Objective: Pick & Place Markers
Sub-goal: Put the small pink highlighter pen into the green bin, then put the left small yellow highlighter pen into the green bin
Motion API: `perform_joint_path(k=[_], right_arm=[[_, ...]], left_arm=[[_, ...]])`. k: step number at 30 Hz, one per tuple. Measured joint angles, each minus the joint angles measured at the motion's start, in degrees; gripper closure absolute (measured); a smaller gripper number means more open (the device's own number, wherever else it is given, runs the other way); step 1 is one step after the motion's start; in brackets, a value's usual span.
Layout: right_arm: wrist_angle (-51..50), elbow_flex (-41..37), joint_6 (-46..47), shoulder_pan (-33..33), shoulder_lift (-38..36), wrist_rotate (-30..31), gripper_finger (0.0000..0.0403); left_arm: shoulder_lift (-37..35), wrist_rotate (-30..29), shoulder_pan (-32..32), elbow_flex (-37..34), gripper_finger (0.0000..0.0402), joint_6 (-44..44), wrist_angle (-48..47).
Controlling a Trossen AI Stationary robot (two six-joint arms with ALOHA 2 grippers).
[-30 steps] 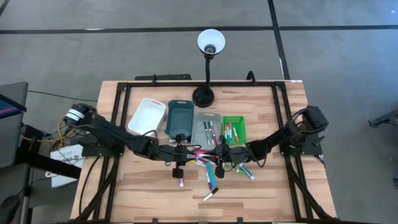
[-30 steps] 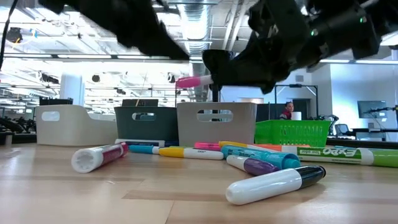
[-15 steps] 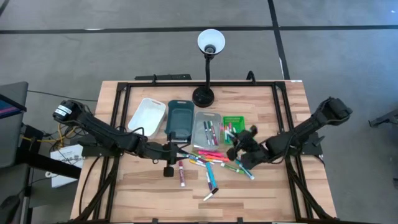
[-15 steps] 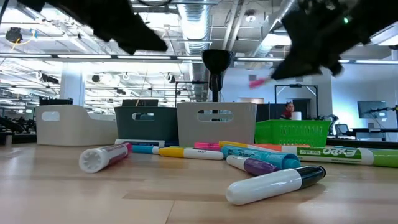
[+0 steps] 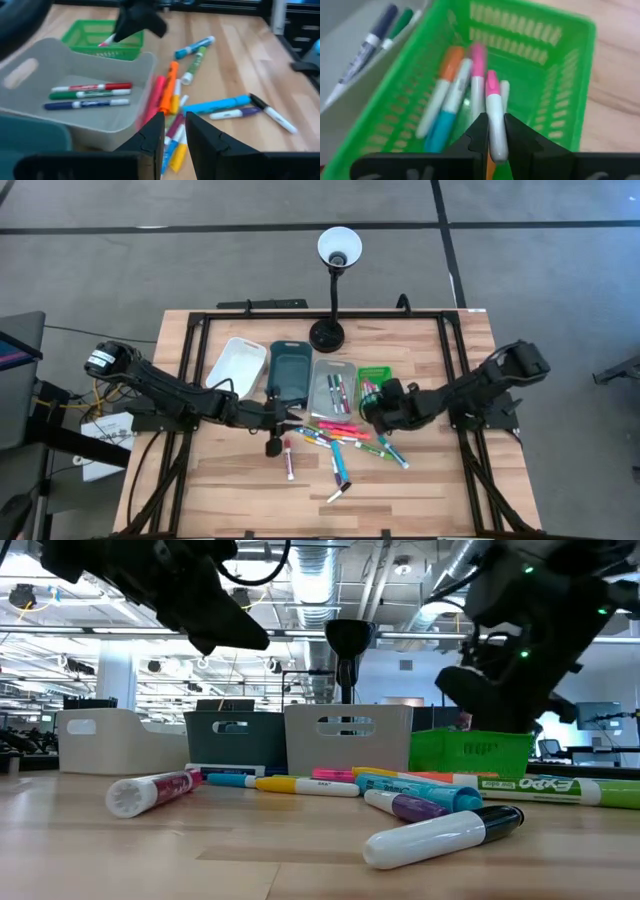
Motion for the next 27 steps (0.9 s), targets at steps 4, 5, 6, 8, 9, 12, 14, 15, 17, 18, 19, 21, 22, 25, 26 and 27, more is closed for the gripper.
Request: perform_joint_path(k=[4,5,6,8,9,12,14,15,17,18,19,21,22,25,26,27], right_arm=[[0.18,2.08,-5.66,-1.58,0.65,-1.69,0.0362],[0.22,2.57,-6.47,-1.72,0.65,-2.15,0.0359],[0.18,2.87,-7.07,-1.84,0.64,-2.71,0.0355],[-0.04,3.33,-8.38,-2.34,0.57,-3.41,0.0346],[0.00,3.46,-8.85,-2.40,0.57,-3.59,0.0341],[-0.53,3.47,-9.14,-2.47,0.57,-4.87,0.0326],[-0.64,3.47,-9.18,-2.48,0.57,-5.65,0.0315],[-0.66,3.47,-9.18,-2.41,0.59,-5.64,0.0310],[-0.63,3.47,-9.21,-2.40,0.59,-5.62,0.0297],[-0.61,3.47,-9.25,-2.40,0.59,-5.62,0.0291],[-0.44,3.47,-9.56,-2.40,0.59,-5.60,0.0284],[-0.10,3.47,-10.14,-2.40,0.25,-5.60,0.0270],[-0.09,3.51,-10.15,-2.40,-0.20,-5.60,0.0263],[-0.68,4.77,-11.10,-2.40,-2.08,-5.55,0.0244],[-0.62,5.44,-12.21,-2.39,-2.75,-5.48,0.0239],[-0.52,6.11,-13.53,-2.24,-3.52,-5.29,0.0234]], left_arm=[[0.00,2.20,0.01,0.00,0.0327,1.70,0.34],[0.00,2.21,0.01,-0.02,0.0327,1.70,0.32],[0.00,2.21,0.01,0.00,0.0327,1.72,0.36],[0.00,2.23,0.01,-0.01,0.0327,1.74,0.34],[0.00,2.28,0.01,0.00,0.0327,1.74,0.34],[0.00,3.16,0.01,0.00,0.0327,1.56,0.36],[0.00,4.04,0.01,-0.02,0.0327,1.43,0.49],[0.12,4.38,-0.03,0.00,0.0327,1.39,0.77],[1.33,5.61,-0.03,0.00,0.0327,1.33,2.82],[2.37,6.46,-0.11,-0.01,0.0327,1.38,3.97],[3.99,7.79,-0.14,0.00,0.0327,1.46,6.44],[8.21,10.28,-0.18,0.00,0.0327,3.17,11.53],[10.52,11.31,-0.18,0.00,0.0327,4.62,13.94],[16.95,11.84,0.08,0.00,0.0327,7.34,17.74],[18.62,11.87,0.51,0.00,0.0327,7.63,18.20],[19.90,11.83,1.08,0.00,0.0327,7.67,18.25]])
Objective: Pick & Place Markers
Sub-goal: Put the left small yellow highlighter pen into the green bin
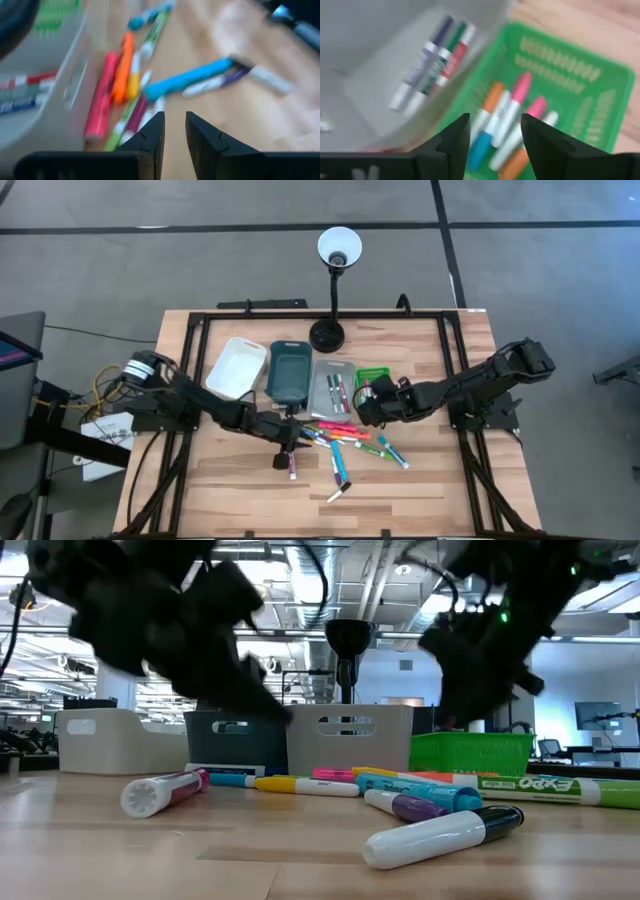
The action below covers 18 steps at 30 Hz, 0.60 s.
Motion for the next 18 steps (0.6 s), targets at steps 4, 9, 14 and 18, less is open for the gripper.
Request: perform_joint_path(k=[4,9,14,18], right_arm=[[2.24,2.12,-2.65,1.45,-2.65,1.48,0.0223],[9.87,2.76,-7.57,4.08,-4.22,2.77,0.0226],[18.01,2.76,-10.11,6.06,-4.08,2.45,0.0233],[22.86,2.79,-13.97,7.23,-3.24,0.37,0.0239]], left_arm=[[2.68,-0.09,2.31,0.02,0.0326,-0.23,0.12],[2.81,2.16,2.35,0.04,0.0305,-0.25,0.20],[2.81,2.25,1.58,0.04,0.0274,1.20,0.16],[3.15,2.12,1.54,0.06,0.0266,1.24,0.27]])
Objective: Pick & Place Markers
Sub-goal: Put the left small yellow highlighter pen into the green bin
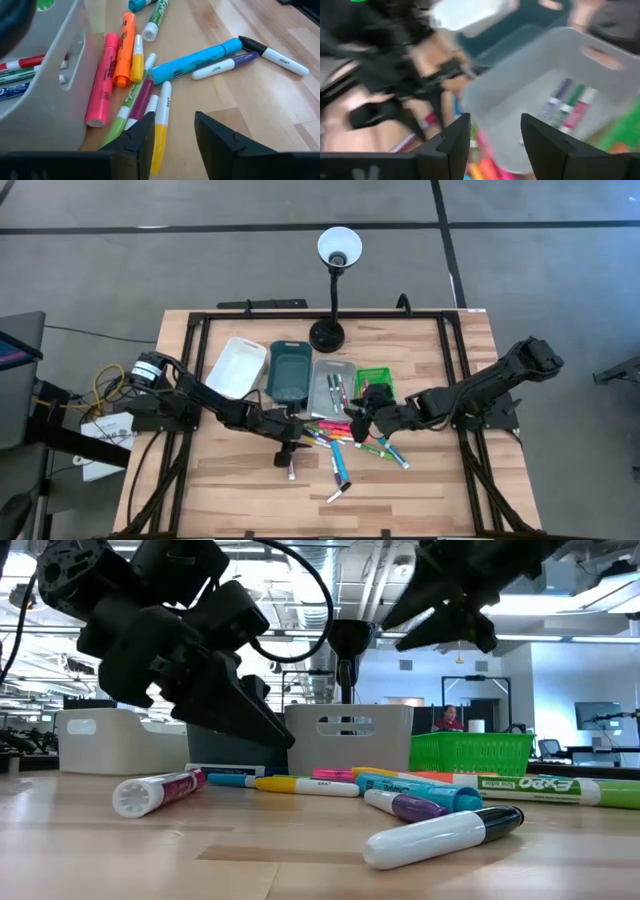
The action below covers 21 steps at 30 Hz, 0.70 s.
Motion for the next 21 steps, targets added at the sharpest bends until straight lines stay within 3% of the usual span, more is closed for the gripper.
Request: perform_joint_path(k=[10,15,21], right_arm=[[10.00,0.01,-10.18,-0.12,6.66,-2.19,0.0246],[12.13,0.01,-10.66,-2.15,7.48,-7.02,0.0246],[12.20,0.01,-10.65,-3.39,7.39,-8.37,0.0246]], left_arm=[[5.82,-0.91,0.21,0.21,0.0279,-0.25,1.43],[6.19,-0.62,0.62,0.20,0.0288,-0.35,1.55],[6.19,-0.84,0.85,0.20,0.0321,-0.33,1.53]])
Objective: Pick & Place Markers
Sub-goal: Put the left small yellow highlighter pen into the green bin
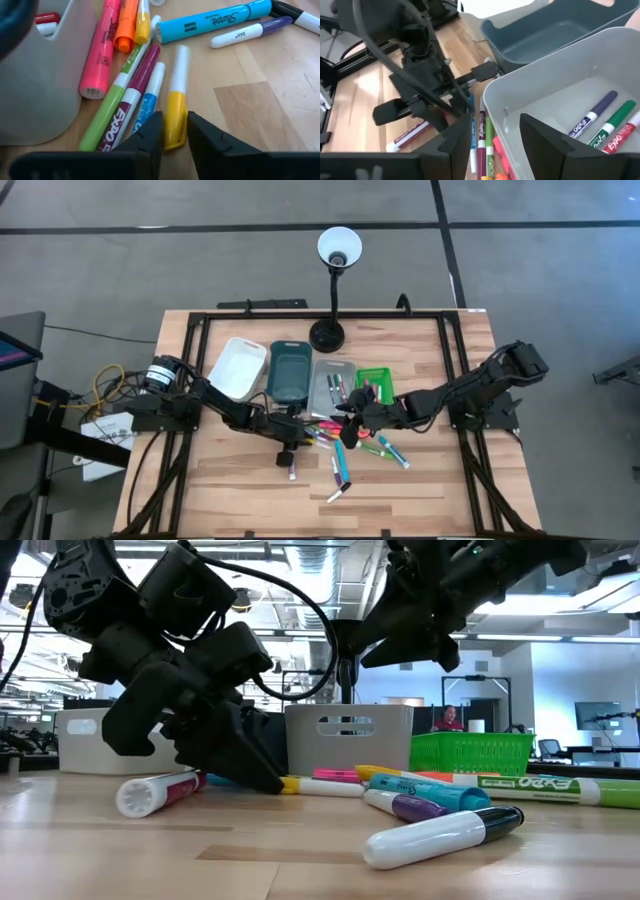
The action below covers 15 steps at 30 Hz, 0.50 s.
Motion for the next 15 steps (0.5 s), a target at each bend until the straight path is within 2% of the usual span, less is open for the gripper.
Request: perform_joint_path(k=[6,10,15], right_arm=[[1.87,0.00,-2.96,0.73,0.00,-6.73,0.0246],[5.21,0.00,-8.29,2.62,0.00,-8.59,0.0246],[4.80,0.00,-9.53,4.37,0.01,-8.62,0.0246]], left_arm=[[-0.02,-0.22,0.04,0.07,0.0367,-0.02,0.53],[-0.13,-0.03,0.04,-0.04,0.0365,-0.01,1.28],[-3.11,0.48,-0.55,-0.17,0.0356,0.00,1.27]])
